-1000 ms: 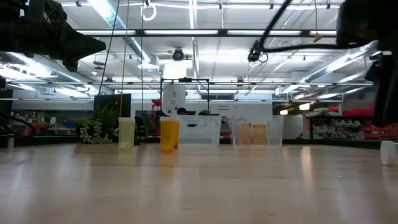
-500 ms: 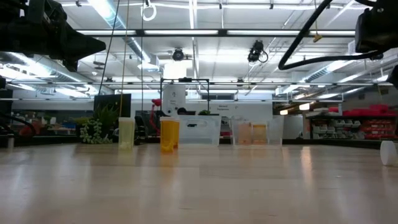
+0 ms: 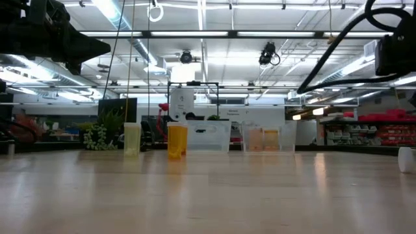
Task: Pick and place medicine bottles into bin by pill shape (circle, oval)
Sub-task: Put the bottom right small yellow pill into the left transparent bin
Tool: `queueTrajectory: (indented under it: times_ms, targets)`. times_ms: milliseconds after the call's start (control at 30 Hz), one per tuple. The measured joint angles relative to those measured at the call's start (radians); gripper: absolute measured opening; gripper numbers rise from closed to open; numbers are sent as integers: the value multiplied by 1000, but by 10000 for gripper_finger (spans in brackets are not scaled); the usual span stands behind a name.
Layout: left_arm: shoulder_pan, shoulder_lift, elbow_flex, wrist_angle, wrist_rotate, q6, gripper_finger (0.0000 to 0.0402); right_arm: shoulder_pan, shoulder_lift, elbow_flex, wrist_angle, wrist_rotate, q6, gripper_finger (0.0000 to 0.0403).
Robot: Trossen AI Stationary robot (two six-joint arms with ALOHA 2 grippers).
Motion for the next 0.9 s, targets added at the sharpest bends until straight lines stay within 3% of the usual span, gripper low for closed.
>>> queueTrajectory:
  times_ms: [900]
  targets:
    - [0, 0, 0, 0, 0, 0, 29, -61, 0, -19, 11, -61, -56, 128]
